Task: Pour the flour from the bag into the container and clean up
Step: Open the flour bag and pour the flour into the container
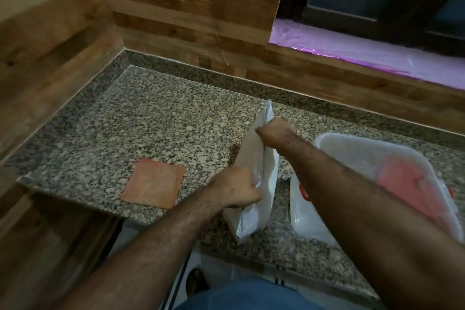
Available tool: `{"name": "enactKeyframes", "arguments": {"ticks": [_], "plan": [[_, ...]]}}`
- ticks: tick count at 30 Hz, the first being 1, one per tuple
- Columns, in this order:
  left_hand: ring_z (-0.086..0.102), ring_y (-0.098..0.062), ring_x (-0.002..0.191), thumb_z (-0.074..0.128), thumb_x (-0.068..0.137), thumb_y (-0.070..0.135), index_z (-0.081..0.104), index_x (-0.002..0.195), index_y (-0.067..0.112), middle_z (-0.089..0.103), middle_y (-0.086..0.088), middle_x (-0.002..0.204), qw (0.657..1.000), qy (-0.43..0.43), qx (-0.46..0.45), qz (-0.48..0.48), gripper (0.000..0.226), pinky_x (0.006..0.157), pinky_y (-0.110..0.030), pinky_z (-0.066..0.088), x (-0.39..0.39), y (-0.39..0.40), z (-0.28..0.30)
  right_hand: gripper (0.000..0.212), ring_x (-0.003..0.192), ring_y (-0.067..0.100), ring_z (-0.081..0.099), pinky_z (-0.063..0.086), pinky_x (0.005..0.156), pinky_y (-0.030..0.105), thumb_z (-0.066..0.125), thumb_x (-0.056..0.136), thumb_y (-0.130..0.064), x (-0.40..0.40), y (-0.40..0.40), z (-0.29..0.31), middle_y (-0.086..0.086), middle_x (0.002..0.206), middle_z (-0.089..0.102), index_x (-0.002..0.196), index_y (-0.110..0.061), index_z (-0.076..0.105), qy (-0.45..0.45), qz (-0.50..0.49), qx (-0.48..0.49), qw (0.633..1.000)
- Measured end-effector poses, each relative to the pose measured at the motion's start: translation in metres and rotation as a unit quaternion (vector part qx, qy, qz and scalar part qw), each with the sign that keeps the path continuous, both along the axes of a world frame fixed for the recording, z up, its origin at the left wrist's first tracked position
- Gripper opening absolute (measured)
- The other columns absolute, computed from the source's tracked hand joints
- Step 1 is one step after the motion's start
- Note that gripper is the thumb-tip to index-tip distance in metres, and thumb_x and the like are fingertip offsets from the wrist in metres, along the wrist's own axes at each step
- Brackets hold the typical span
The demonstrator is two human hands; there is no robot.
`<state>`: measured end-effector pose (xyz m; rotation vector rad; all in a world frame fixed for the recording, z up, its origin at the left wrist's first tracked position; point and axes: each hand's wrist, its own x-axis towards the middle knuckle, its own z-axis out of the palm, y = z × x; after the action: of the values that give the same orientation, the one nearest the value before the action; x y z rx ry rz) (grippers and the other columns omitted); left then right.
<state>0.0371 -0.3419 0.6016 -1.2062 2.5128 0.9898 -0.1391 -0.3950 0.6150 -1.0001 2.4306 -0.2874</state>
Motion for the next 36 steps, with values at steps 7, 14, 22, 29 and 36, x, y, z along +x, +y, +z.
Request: {"name": "enactKeyframes", "arguments": {"ticks": [7, 14, 22, 29, 36], "plan": [[0.059, -0.024, 0.058, 0.070, 0.085, 0.036, 0.053, 0.060, 0.013, 0.056, -0.003, 0.061, 0.996, -0.020, -0.071, -0.042, 0.038, 0.051, -0.029, 0.046, -0.002, 0.002, 0.018, 0.053, 0.067, 0.020, 0.063, 0.046, 0.052, 0.026, 0.056, 0.103, -0.056, 0.008, 0.011, 0.022, 0.004, 0.078, 0.062, 0.103, -0.006, 0.074, 0.055, 0.022, -0.030, 0.998], [0.045, -0.017, 0.046, 0.070, 0.080, 0.078, 0.051, 0.054, 0.015, 0.045, 0.002, 0.050, 0.989, 0.116, -0.089, 0.022, 0.070, 0.050, -0.031, 0.034, 0.021, -0.009, 0.079, 0.053, 0.075, 0.027, 0.065, 0.049, 0.067, 0.033, 0.048, 0.106, -0.056, 0.018, 0.036, 0.110, 0.003, 0.073, 0.062, 0.084, -0.014, 0.070, 0.139, 0.088, -0.151, 0.975], [0.056, -0.023, 0.066, 0.060, 0.094, 0.073, 0.059, 0.072, 0.021, 0.060, 0.002, 0.068, 0.850, 0.385, -0.064, 0.353, 0.057, 0.065, -0.035, 0.043, 0.028, -0.100, 0.161, 0.067, 0.073, 0.026, 0.067, 0.059, 0.068, 0.042, 0.036, 0.107, -0.065, 0.005, 0.055, 0.231, 0.007, 0.080, 0.068, 0.090, -0.011, 0.072, 0.245, 0.171, -0.337, 0.893], [0.064, -0.021, 0.066, 0.046, 0.089, 0.089, 0.074, 0.079, 0.019, 0.069, -0.004, 0.078, 0.837, 0.403, 0.115, 0.351, 0.076, 0.063, -0.031, 0.049, -0.019, -0.116, 0.207, 0.076, 0.063, 0.018, 0.064, 0.060, 0.063, 0.037, 0.023, 0.101, -0.071, -0.018, 0.077, 0.312, 0.000, 0.074, 0.065, 0.092, -0.017, 0.076, 0.369, 0.227, -0.381, 0.817], [0.028, -0.018, 0.045, 0.066, 0.082, 0.072, 0.042, 0.056, 0.026, 0.037, -0.003, 0.056, 0.838, 0.405, 0.163, 0.326, 0.058, 0.052, -0.024, 0.017, -0.027, -0.111, 0.218, 0.082, 0.063, 0.016, 0.058, 0.046, 0.058, 0.030, 0.015, 0.093, -0.075, -0.045, 0.114, 0.327, -0.002, 0.075, 0.064, 0.085, -0.019, 0.073, 0.369, 0.229, -0.420, 0.797]]}}
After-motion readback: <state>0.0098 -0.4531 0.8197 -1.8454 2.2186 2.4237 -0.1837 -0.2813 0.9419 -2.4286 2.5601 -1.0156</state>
